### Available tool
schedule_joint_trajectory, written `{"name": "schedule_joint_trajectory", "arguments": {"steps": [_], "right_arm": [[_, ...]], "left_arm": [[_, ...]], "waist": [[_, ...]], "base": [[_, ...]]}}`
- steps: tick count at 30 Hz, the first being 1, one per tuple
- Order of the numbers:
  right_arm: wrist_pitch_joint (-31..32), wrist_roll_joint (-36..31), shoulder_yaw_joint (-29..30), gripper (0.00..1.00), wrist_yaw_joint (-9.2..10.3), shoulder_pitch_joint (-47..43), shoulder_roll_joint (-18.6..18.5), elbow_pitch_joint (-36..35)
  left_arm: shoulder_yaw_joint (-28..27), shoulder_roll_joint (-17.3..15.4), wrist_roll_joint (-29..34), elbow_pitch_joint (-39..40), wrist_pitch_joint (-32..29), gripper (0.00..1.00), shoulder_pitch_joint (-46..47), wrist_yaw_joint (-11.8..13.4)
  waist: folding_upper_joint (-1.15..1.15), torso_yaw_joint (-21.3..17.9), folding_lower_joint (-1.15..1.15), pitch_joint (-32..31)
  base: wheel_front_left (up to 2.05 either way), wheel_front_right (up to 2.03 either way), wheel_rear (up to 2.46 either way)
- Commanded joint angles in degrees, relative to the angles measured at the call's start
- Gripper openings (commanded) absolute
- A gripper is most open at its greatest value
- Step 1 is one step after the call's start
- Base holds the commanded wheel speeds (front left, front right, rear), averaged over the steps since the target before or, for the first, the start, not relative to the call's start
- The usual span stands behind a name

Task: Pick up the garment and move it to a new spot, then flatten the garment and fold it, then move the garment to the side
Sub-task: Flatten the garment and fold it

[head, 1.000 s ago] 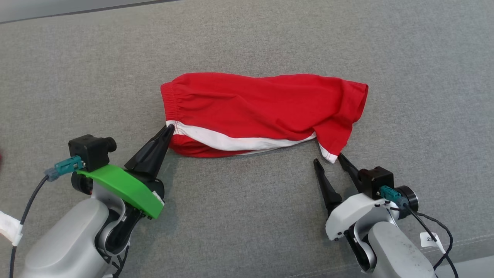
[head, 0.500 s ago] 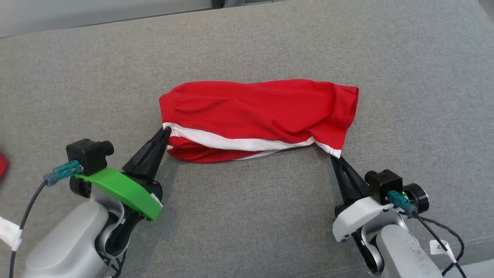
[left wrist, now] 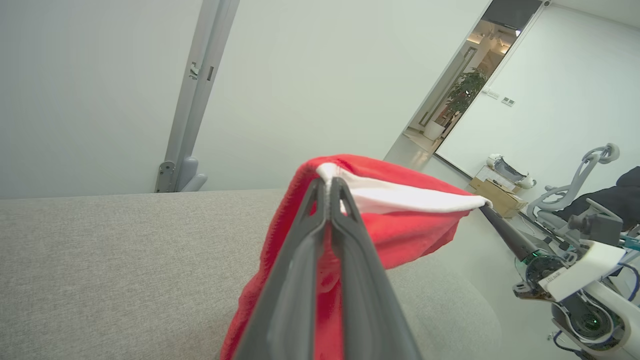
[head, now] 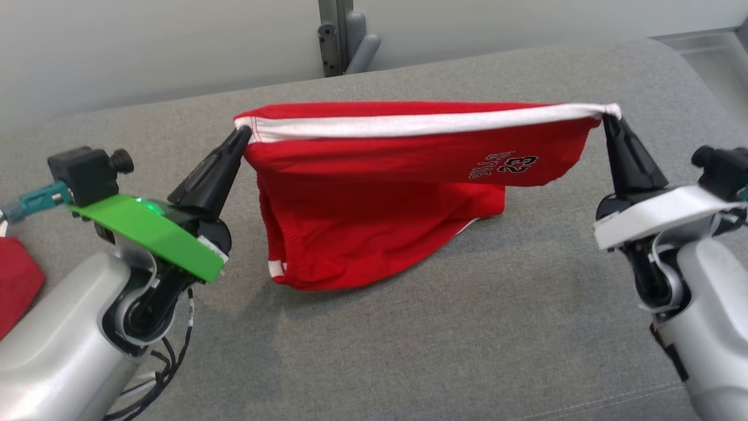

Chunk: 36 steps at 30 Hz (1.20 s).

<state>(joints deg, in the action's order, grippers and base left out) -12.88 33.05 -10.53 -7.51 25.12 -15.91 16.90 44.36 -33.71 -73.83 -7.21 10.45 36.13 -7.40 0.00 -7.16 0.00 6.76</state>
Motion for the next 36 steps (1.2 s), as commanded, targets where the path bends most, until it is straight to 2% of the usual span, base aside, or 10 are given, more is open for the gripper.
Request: {"name": "schedule_joint_trajectory", "arguments": {"steps": [1,5,10,13,18,23,27,30,31,36], "right_arm": [[1.3,2.9,-0.8,0.00,0.05,2.2,-1.8,-0.8],[6.3,12.2,-2.2,0.00,0.05,7.8,-8.2,-2.0],[11.5,21.0,-2.1,0.00,0.05,14.3,-12.6,-4.1],[14.4,24.1,-1.9,0.00,0.05,17.8,-14.7,-4.9],[17.8,25.5,-2.9,0.00,0.05,22.2,-16.8,-4.2],[19.4,25.5,-3.9,0.00,0.05,27.1,-16.5,-0.9],[19.4,25.1,-3.8,0.00,0.05,32.7,-15.0,3.0],[17.9,22.9,-4.1,0.00,0.03,38.6,-13.3,6.4],[17.9,22.9,-4.1,0.00,0.03,38.6,-13.3,6.4],[9.6,17.3,-3.7,0.00,0.03,50.9,-8.1,12.9]], "left_arm": [[-0.6,-0.7,-1.8,0.8,-0.8,0.00,1.5,-0.2],[-1.7,-0.8,-8.1,3.0,-4.8,0.00,5.7,-0.2],[-3.3,-0.1,-14.2,3.9,-9.8,0.00,10.6,-0.2],[-4.0,0.4,-16.9,3.3,-12.6,0.00,13.2,-0.2],[-4.4,1.9,-19.9,0.1,-16.7,0.00,16.9,-0.2],[-3.9,3.7,-20.3,-4.9,-20.0,0.00,21.7,-0.1],[-3.6,6.0,-18.6,-9.0,-21.7,0.00,28.3,-0.1],[-3.3,7.2,-15.0,-12.8,-21.6,0.00,35.1,-0.1],[-3.3,7.2,-15.0,-12.8,-21.6,0.00,35.1,-0.1],[-3.3,8.3,-5.9,-18.8,-16.1,0.00,48.1,-0.1]], "waist": [[0.00,0.1,0.00,-3.3],[0.00,0.5,0.00,-6.0],[0.00,1.0,0.00,-7.6],[0.00,1.1,0.00,-8.0],[0.00,0.9,0.00,-7.4],[0.00,0.2,0.00,-3.2],[0.00,-0.1,0.00,4.7],[0.00,-0.6,0.00,12.4],[0.00,-0.6,0.00,12.4],[0.00,-2.6,0.00,25.1]], "base": [[0.00,0.00,0.00],[0.00,0.00,0.00],[0.00,0.00,0.00],[0.00,0.00,0.00],[0.00,0.00,0.00],[0.00,0.00,0.00],[0.00,0.00,0.00],[0.00,0.00,0.00],[0.00,0.00,0.00],[0.00,0.00,0.00]]}}
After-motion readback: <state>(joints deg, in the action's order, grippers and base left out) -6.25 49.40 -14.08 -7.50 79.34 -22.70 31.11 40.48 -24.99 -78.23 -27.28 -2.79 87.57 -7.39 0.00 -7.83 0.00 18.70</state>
